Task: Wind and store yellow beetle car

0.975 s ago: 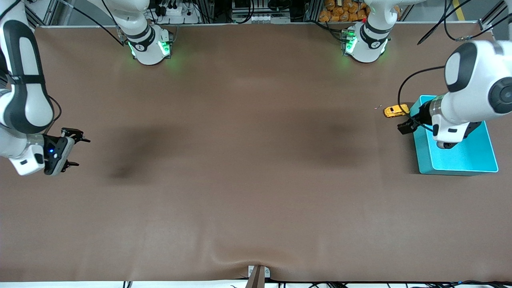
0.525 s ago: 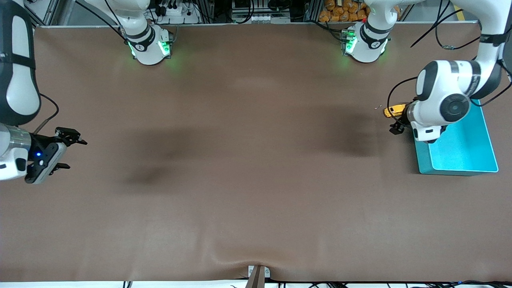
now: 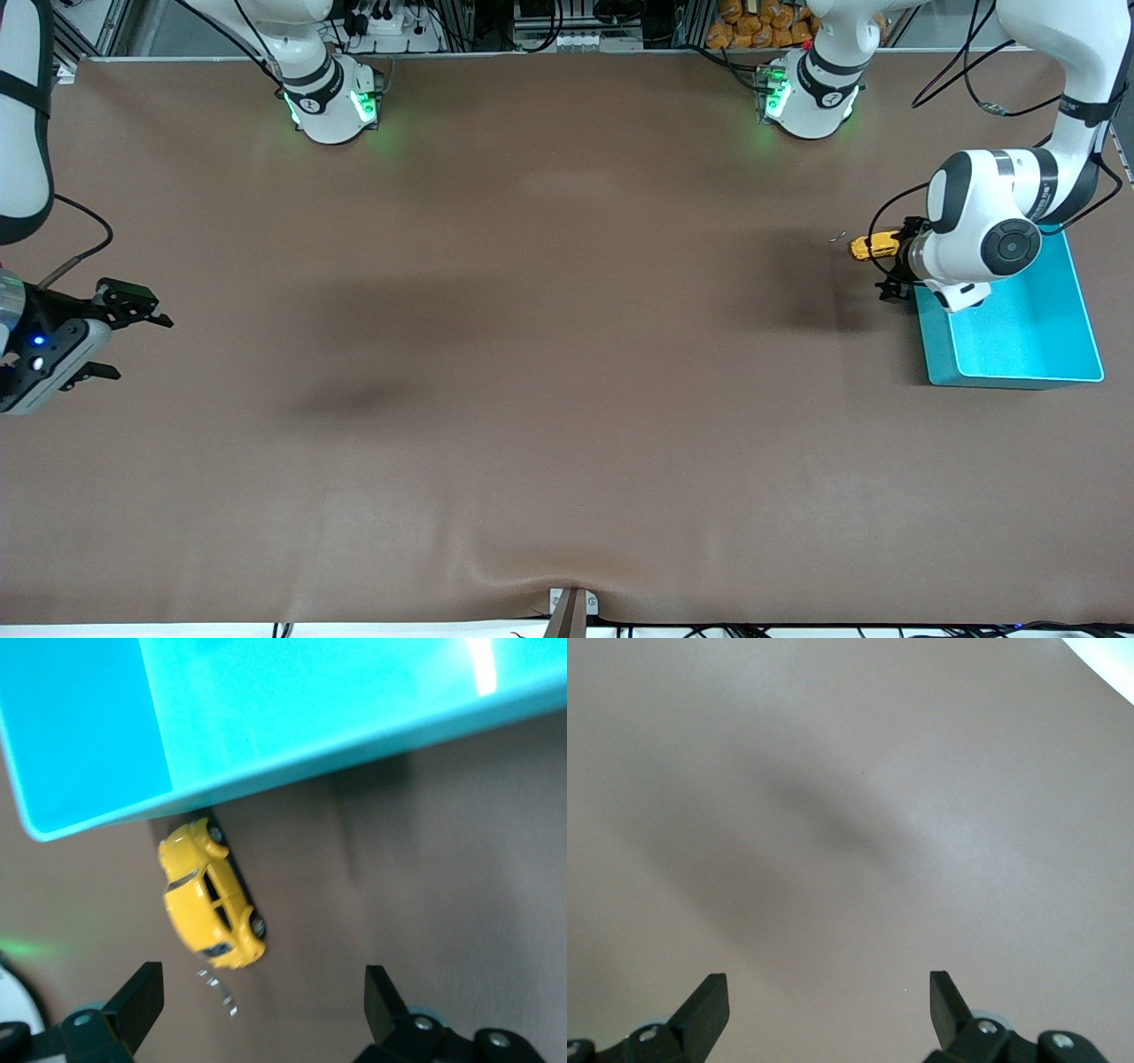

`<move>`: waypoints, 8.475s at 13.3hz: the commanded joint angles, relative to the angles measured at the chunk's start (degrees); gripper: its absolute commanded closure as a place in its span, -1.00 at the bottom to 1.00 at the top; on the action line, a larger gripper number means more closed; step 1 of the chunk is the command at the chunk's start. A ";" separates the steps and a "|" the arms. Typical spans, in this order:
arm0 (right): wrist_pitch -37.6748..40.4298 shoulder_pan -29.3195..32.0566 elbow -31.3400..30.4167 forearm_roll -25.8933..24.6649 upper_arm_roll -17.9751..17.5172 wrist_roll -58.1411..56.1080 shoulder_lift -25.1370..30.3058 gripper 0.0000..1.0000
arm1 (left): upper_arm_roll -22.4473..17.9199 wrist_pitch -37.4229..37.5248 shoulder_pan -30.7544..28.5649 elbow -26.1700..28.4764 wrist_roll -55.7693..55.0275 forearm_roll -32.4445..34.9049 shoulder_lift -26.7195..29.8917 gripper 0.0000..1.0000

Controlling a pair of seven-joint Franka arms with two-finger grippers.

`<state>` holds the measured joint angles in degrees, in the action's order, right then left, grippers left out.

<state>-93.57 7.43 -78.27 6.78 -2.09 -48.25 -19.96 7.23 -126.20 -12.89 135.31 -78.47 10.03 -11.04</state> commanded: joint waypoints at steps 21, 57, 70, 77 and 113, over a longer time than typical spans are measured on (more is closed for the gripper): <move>1.55 -4.88 -16.47 -7.40 0.25 48.42 26.02 -1.00 | 0.15 -12.32 -5.47 11.91 -8.10 1.57 0.85 -1.00; 2.34 -10.60 -15.95 -6.61 6.14 44.29 24.53 -1.00 | 0.16 7.97 3.67 -6.80 10.21 1.48 6.74 1.00; 1.55 -10.95 -15.95 -6.61 6.14 44.38 24.18 -1.00 | 0.06 -0.09 -11.89 -12.97 54.36 14.31 -0.82 1.00; 1.55 -10.86 -15.95 -6.61 6.14 44.29 24.18 -1.00 | 0.15 -5.37 -14.61 -13.05 70.01 16.67 -5.91 1.00; 1.20 -10.95 -15.86 -6.61 6.14 44.55 24.09 -1.00 | 5.24 18.91 -9.96 -32.00 71.18 5.46 2.69 -1.00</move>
<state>-91.90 -2.61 -94.14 0.07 3.41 -3.80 4.06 10.97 -116.08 -23.62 109.60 -7.88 19.84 -9.20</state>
